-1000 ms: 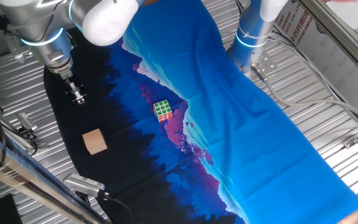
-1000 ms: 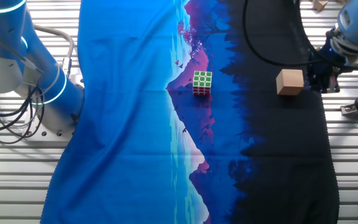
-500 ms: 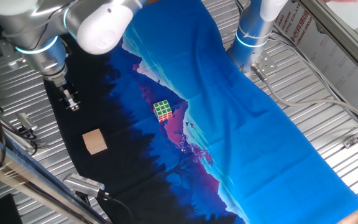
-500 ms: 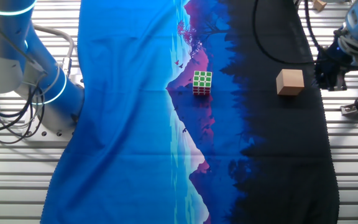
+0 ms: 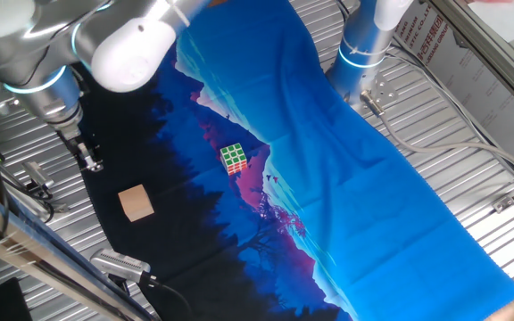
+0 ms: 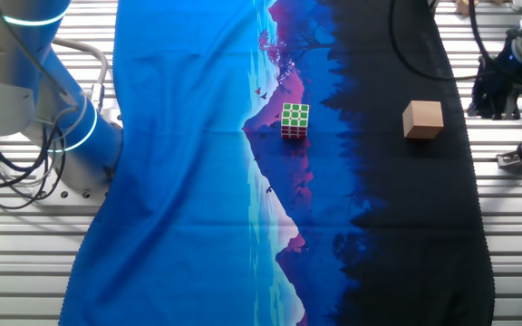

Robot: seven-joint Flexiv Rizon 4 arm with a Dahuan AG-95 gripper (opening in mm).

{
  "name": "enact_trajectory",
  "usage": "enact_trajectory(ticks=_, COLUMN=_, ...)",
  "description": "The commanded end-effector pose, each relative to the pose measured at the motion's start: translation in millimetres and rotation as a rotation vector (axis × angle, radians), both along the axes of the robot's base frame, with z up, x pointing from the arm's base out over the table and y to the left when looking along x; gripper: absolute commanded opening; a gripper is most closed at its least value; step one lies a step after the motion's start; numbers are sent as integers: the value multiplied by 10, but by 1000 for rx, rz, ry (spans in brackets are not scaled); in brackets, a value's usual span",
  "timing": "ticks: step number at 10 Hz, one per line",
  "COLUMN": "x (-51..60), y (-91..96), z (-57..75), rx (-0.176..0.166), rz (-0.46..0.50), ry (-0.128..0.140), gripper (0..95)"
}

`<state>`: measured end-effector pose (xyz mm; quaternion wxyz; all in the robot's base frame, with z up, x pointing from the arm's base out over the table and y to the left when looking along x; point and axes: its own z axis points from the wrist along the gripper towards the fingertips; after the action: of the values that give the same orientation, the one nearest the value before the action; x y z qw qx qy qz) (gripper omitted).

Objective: Pick up one small block

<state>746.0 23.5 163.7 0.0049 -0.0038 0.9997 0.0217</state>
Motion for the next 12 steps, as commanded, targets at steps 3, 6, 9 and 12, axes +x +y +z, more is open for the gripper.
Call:
enact_trajectory(ticks=3, x=14, y=24, z=-23, rx=5, rz=-26, ry=-2, gripper=0)
enact_trajectory(ticks=6, x=75, y=68, z=-69, rx=11, rz=-42, ry=0, gripper=0)
enact_trajectory(ticks=9, x=74, y=65, z=-68, rx=29, rz=-54, ry=9, gripper=0)
enact_trajectory(ticks=12, x=2, y=11, z=-22, rx=27, rz=-49, ry=11, gripper=0)
